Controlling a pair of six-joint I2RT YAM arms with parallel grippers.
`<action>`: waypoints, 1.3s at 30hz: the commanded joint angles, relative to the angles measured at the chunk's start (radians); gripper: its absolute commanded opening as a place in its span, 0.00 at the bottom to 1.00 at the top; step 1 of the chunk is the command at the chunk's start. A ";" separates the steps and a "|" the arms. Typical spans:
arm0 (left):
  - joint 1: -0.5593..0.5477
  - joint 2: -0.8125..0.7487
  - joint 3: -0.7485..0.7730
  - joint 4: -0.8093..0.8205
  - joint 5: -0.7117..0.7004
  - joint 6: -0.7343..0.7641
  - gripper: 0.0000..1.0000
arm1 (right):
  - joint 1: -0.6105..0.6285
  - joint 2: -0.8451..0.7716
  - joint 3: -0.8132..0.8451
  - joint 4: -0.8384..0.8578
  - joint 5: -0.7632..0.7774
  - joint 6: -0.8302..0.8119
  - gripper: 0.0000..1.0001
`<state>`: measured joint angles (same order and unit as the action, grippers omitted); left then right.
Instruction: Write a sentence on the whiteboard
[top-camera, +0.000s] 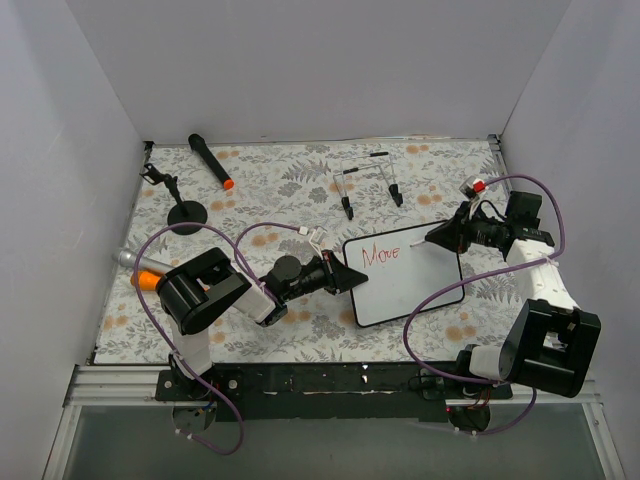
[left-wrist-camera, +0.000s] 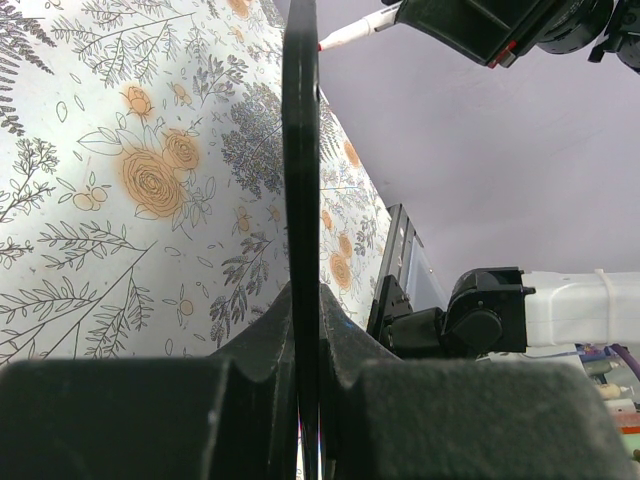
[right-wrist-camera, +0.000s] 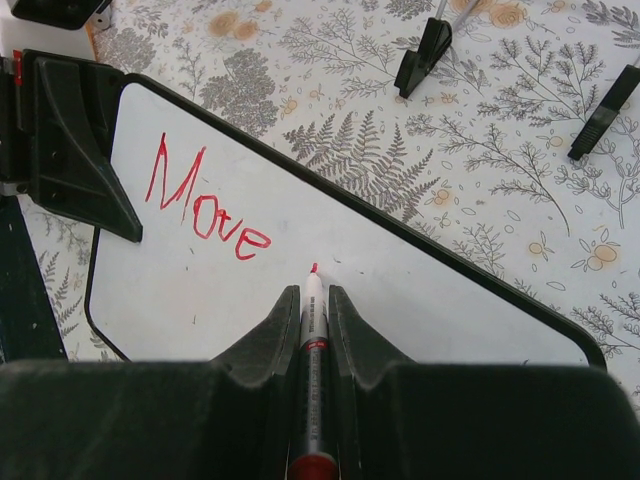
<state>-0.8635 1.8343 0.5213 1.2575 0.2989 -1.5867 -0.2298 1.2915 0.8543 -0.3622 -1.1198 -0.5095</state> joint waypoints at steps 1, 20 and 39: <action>-0.005 -0.026 0.011 0.010 -0.004 0.037 0.00 | -0.005 -0.012 -0.008 -0.047 0.017 -0.052 0.01; -0.006 -0.017 0.006 0.036 -0.003 0.031 0.00 | -0.013 -0.054 -0.021 -0.155 0.054 -0.127 0.01; -0.006 -0.013 0.014 0.028 0.009 0.034 0.00 | -0.020 0.002 0.063 -0.057 0.046 -0.038 0.01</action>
<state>-0.8635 1.8355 0.5209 1.2602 0.2996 -1.5925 -0.2432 1.2743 0.8585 -0.4801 -1.0676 -0.5743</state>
